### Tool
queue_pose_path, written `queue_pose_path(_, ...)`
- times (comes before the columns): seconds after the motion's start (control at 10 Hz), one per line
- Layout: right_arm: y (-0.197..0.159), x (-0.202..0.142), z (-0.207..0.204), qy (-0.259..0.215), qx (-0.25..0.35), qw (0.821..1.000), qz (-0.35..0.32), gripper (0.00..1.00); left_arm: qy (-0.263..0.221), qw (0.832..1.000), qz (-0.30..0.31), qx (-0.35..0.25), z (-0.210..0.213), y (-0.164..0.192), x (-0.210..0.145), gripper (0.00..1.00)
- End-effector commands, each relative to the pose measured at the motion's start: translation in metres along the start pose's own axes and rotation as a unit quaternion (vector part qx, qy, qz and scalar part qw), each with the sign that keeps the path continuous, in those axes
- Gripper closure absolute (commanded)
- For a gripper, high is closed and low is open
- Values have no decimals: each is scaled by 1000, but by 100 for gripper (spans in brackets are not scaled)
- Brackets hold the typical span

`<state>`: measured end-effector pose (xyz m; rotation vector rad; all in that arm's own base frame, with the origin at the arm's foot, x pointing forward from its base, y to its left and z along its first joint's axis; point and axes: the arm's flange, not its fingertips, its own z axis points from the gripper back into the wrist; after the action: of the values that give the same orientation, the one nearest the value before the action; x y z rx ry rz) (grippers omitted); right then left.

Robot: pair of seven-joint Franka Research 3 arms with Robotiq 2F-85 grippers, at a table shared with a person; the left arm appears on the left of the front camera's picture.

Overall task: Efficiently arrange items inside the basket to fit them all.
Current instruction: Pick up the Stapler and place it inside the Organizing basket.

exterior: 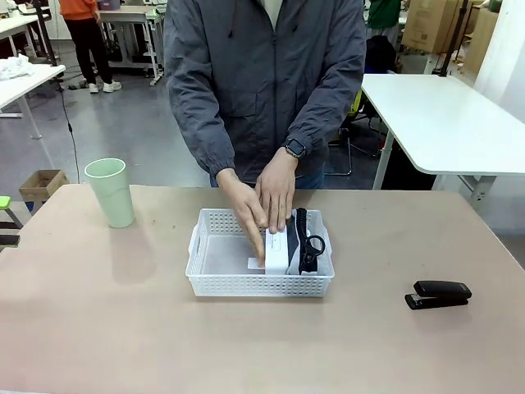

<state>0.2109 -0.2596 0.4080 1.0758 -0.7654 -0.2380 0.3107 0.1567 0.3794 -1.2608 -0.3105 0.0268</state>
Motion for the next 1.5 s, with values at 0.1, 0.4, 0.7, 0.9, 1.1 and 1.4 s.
queue_pose_path(0.1,1,2,-1,-9,7,1000,14,0,-2,1000,-8,-2,-4,-2,-4,0)
queue_pose_path(0.4,1,2,-1,-9,7,1000,14,0,-2,1000,-8,-2,-4,-2,-4,0)
queue_pose_path(0.7,1,2,-1,-9,7,1000,14,0,-2,1000,-8,-2,-4,-2,-4,0)
queue_pose_path(0.9,0,0,0,0,0,1000,0,0,-2,1000,-8,-2,-4,-2,-4,0)
queue_pose_path(1.1,16,-3,-20,58,-37,997,42,0,-2,1000,-8,-2,-4,-2,-4,0)
queue_pose_path(1.4,48,-19,-82,160,-153,973,68,0,-2,1000,-8,-2,-4,-2,-4,0)
